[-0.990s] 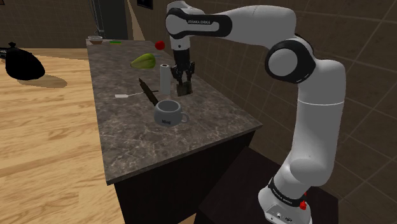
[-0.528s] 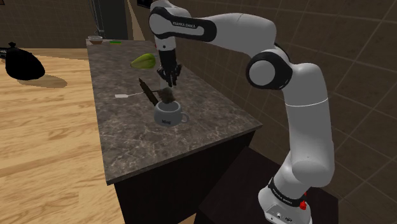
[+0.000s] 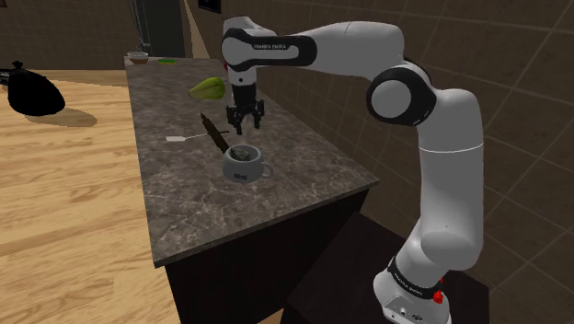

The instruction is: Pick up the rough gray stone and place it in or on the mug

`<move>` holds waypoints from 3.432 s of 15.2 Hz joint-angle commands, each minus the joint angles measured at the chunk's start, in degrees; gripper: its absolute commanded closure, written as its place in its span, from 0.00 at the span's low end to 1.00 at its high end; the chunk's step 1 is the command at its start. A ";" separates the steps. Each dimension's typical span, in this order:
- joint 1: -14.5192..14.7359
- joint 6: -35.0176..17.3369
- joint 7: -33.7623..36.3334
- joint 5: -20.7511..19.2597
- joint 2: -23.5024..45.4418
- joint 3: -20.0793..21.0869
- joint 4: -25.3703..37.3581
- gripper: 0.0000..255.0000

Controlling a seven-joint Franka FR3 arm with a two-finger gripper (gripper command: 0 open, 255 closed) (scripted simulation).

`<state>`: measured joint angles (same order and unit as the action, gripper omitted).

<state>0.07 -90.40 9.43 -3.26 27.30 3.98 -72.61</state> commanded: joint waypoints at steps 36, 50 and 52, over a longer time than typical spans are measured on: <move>-5.23 -25.45 -12.71 8.23 -4.13 2.79 -18.56 1.00; -5.25 -15.56 -11.75 8.10 -5.99 2.84 -10.48 1.00; -5.24 -14.06 -11.60 8.07 -6.05 2.85 -9.03 1.00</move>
<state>-5.16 -105.28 -2.24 4.82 21.28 6.83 -82.43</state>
